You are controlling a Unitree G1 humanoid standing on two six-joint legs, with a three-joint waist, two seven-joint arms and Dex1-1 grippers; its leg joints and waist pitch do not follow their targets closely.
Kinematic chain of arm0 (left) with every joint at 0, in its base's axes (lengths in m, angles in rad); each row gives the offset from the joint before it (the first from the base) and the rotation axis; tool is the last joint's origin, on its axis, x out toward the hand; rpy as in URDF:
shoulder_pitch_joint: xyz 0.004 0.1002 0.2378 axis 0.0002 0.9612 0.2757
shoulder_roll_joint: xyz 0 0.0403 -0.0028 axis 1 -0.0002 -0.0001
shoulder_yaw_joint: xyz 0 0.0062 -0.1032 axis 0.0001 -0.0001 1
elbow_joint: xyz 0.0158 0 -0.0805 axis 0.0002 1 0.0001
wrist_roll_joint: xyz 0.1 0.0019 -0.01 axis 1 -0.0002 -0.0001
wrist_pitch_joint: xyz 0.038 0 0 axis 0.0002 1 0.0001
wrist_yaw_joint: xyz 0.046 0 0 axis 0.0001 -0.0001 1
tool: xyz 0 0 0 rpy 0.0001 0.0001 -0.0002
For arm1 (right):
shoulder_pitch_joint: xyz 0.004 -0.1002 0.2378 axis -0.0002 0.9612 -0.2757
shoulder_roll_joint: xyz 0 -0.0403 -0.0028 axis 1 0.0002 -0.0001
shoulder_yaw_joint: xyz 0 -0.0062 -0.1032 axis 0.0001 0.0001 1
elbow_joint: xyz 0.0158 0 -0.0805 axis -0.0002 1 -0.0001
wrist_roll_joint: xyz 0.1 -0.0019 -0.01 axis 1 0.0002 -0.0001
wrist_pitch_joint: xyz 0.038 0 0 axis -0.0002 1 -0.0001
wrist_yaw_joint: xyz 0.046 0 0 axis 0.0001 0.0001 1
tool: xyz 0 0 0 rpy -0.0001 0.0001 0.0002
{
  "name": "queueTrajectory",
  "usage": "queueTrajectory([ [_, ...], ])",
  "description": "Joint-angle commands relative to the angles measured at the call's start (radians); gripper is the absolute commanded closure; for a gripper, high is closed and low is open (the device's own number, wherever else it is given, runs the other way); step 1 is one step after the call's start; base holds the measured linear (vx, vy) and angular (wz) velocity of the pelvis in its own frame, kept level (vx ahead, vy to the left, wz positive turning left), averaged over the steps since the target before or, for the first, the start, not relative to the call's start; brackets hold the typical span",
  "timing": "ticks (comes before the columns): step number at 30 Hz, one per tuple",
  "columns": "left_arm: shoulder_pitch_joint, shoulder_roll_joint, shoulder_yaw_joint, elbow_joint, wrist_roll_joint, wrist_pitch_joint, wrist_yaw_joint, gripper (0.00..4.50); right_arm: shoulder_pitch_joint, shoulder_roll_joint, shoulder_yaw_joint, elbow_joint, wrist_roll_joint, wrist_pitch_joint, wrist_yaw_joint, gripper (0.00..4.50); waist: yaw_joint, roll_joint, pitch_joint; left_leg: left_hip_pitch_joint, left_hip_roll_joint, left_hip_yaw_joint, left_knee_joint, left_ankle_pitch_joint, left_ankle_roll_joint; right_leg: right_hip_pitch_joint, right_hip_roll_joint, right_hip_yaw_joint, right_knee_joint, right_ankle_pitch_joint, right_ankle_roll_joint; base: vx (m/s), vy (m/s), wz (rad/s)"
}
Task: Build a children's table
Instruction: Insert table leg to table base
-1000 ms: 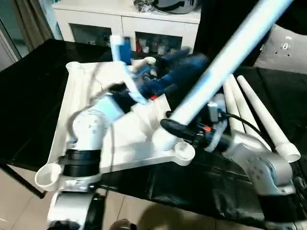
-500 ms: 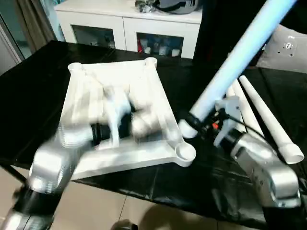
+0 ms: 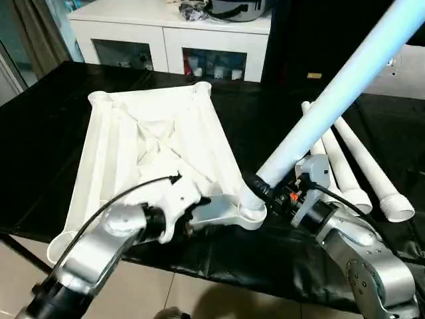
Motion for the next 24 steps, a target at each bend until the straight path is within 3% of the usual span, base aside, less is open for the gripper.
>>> queueTrajectory([
  [1,-0.009,-0.006,-0.006,0.01,0.003,-0.001,-0.011,1.27,0.01,-0.009,0.005,-0.024,0.005,0.012,-0.002,2.61,-0.002,0.007,-0.057,0.023,0.081,-0.044,-0.075,-0.233,-0.015,0.023,-0.131,0.073,-0.096,-0.207,-0.109,0.0,0.0,0.0],
  [5,-0.021,-0.006,-0.036,0.041,0.019,-0.013,-0.044,1.62,0.012,-0.022,0.0,-0.03,-0.002,0.015,-0.004,2.61,-0.003,0.005,-0.058,0.021,0.079,-0.043,-0.072,-0.218,-0.005,0.025,-0.131,0.073,-0.097,-0.2,-0.111,0.0,0.0,0.0],
  [9,-0.04,-0.008,-0.045,0.077,0.029,-0.006,-0.046,2.06,0.014,-0.033,-0.009,-0.033,0.001,0.018,-0.003,2.61,-0.004,0.006,-0.055,0.024,0.08,-0.043,-0.074,-0.24,-0.007,0.022,-0.129,0.072,-0.101,-0.25,-0.103,0.0,0.0,0.0],
  [12,-0.048,-0.006,-0.046,0.094,0.043,-0.007,-0.05,2.14,0.016,-0.038,-0.011,-0.037,0.003,0.021,-0.004,2.61,-0.005,0.005,-0.056,0.024,0.081,-0.044,-0.074,-0.242,-0.008,0.022,-0.131,0.073,-0.101,-0.25,-0.102,0.0,0.0,0.0],
  [13,-0.048,-0.006,-0.045,0.096,0.04,-0.002,-0.055,2.4,0.017,-0.04,-0.011,-0.037,0.004,0.022,-0.004,2.61,-0.004,0.005,-0.057,0.024,0.08,-0.044,-0.073,-0.235,-0.006,0.022,-0.132,0.073,-0.101,-0.245,-0.104,0.0,0.0,0.0],
  [15,-0.05,0.0,-0.049,0.097,0.039,0.003,-0.069,2.5,0.017,-0.044,-0.008,-0.038,0.005,0.024,-0.002,2.61,-0.003,0.001,-0.057,0.023,0.081,-0.044,-0.073,-0.221,-0.002,0.023,-0.133,0.072,-0.098,-0.228,-0.11,0.0,0.0,0.0],
  [18,-0.053,0.007,-0.053,0.105,0.043,0.003,-0.077,2.72,0.017,-0.049,-0.004,-0.039,0.005,0.027,0.002,2.61,-0.003,0.002,-0.058,0.023,0.081,-0.042,-0.072,-0.218,0.0,0.023,-0.132,0.073,-0.098,-0.213,-0.114,0.0,0.0,0.0],
  [24,-0.072,0.003,-0.046,0.148,0.055,-0.016,-0.09,3.04,0.02,-0.057,0.004,-0.046,0.009,0.039,0.007,2.61,-0.004,0.001,-0.056,0.024,0.08,-0.042,-0.073,-0.225,0.001,0.022,-0.133,0.072,-0.103,-0.257,-0.104,0.0,0.0,0.0],
])
